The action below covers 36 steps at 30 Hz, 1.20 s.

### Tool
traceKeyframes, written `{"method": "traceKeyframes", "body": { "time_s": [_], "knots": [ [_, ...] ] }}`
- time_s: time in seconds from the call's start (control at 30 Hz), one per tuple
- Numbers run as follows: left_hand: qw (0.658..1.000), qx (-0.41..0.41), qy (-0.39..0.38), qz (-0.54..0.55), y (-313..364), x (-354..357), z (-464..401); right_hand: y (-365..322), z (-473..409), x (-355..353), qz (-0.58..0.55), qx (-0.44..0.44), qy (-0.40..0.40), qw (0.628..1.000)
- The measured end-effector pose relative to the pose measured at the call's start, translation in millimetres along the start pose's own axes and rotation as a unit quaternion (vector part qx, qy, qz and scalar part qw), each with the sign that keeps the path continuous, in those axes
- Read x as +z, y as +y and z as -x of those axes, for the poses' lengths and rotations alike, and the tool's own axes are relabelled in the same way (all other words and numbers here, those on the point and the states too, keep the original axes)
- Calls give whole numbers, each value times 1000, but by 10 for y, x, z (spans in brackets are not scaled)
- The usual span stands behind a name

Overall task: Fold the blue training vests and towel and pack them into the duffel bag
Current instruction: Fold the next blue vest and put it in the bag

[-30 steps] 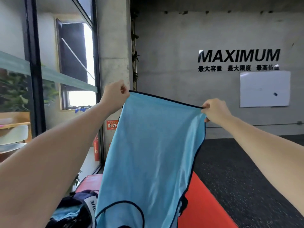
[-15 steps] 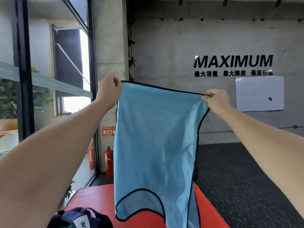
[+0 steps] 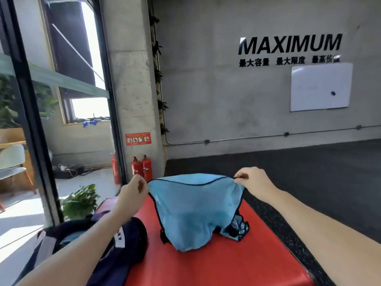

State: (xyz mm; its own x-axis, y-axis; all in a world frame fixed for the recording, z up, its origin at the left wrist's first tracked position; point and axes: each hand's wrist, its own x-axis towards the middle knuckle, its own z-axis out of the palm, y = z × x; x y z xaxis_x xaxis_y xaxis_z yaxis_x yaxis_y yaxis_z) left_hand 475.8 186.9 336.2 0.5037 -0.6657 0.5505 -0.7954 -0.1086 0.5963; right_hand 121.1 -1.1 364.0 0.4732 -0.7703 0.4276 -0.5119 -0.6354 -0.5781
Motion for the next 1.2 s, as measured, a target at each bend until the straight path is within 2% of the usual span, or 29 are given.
{"method": "traceKeyframes", "body": {
  "time_s": [0.07, 0.23, 0.37, 0.43, 0.5, 0.57, 0.73, 0.83, 0.93, 1.07, 1.2],
  "knots": [
    [998, 13, -47, -49, -363, 259, 474, 294, 378, 322, 22, 18, -59, 998],
    [964, 10, -238, -119, -758, 518, 1292, 923, 964, 861, 135, 52, -179, 973],
    [903, 18, -365, -226, -823, 608, 1461, 1047, 1196, 1024, 128, 89, -307, 939],
    [878, -4, -390, -279, -788, 690, 1495, 1083, 1202, 1118, 112, 109, -312, 937],
    [886, -10, -364, -285, -733, 784, 1505, 1074, 1162, 1200, 88, 118, -271, 951],
    [913, 1, -317, -256, -735, 942, 1481, 1051, 1079, 1316, 60, 125, -221, 965],
    [961, 13, -226, -161, -783, 1363, 1429, 1035, 897, 1725, -28, 147, -77, 986],
    [981, -26, -178, -77, -774, 1584, 1252, 1095, 702, 1930, -60, 142, -17, 988],
    [986, -83, -143, -2, -858, 1803, 1008, 1183, 481, 2066, -65, 143, 7, 988],
    [989, -101, -112, 9, -1086, 2040, 649, 1301, 126, 2208, -55, 129, 50, 989],
    [990, -112, -86, 3, -1293, 2266, 282, 1465, -312, 2357, 11, 88, 66, 994]
  ]
}}
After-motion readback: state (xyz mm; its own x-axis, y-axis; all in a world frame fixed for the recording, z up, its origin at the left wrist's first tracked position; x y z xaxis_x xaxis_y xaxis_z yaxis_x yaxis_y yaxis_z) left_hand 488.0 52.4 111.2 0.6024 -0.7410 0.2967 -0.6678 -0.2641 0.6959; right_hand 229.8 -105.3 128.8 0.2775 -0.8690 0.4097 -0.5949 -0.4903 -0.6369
